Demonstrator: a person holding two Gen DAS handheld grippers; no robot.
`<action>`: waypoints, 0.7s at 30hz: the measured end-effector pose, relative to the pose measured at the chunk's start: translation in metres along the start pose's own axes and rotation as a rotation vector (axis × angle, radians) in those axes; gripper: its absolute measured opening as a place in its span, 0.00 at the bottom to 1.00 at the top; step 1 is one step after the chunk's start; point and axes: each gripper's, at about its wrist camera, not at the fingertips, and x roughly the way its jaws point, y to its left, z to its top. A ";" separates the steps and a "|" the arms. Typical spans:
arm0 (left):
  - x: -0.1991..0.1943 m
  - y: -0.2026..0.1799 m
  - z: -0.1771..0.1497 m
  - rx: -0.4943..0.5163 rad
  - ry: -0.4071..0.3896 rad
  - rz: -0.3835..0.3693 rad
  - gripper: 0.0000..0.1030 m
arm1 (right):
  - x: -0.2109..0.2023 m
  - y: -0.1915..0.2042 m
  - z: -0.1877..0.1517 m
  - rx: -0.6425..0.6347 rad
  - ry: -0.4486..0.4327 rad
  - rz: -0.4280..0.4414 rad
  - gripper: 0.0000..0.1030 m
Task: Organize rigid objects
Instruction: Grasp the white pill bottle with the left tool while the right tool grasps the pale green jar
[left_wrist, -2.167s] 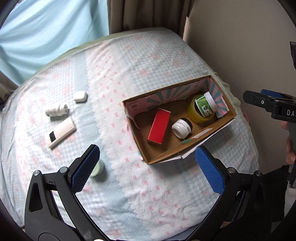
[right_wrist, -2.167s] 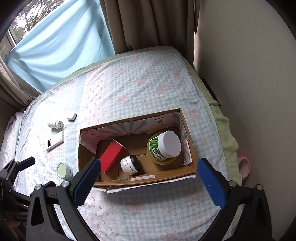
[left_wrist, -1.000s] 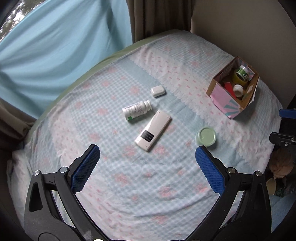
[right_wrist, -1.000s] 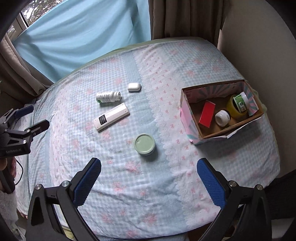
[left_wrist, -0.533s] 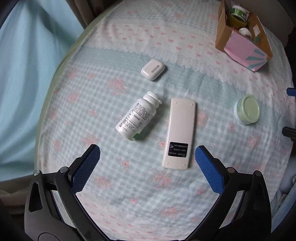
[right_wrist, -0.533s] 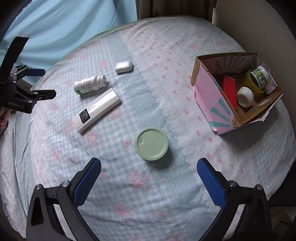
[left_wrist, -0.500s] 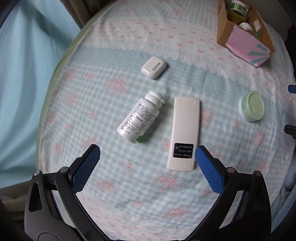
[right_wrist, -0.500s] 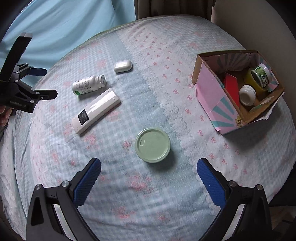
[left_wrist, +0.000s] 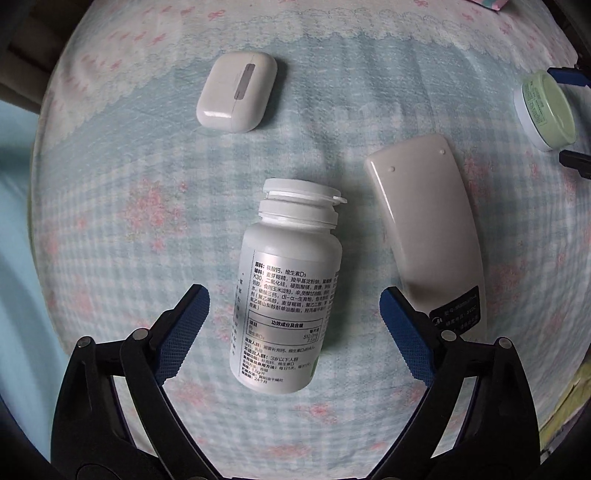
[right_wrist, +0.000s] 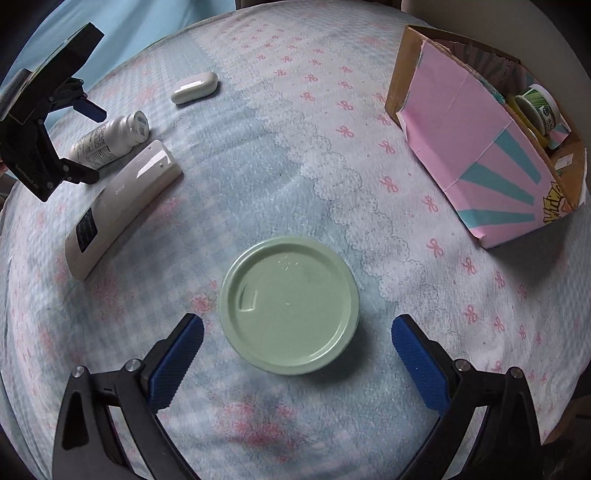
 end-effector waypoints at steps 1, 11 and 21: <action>0.003 0.001 0.001 0.004 0.008 -0.006 0.83 | 0.003 0.001 0.001 0.000 0.005 0.000 0.95; 0.018 0.004 0.024 0.054 0.042 -0.052 0.62 | 0.016 0.006 0.012 -0.023 0.029 0.023 0.78; 0.014 0.007 0.038 -0.026 0.050 -0.058 0.47 | 0.019 0.004 0.010 -0.010 0.062 0.031 0.64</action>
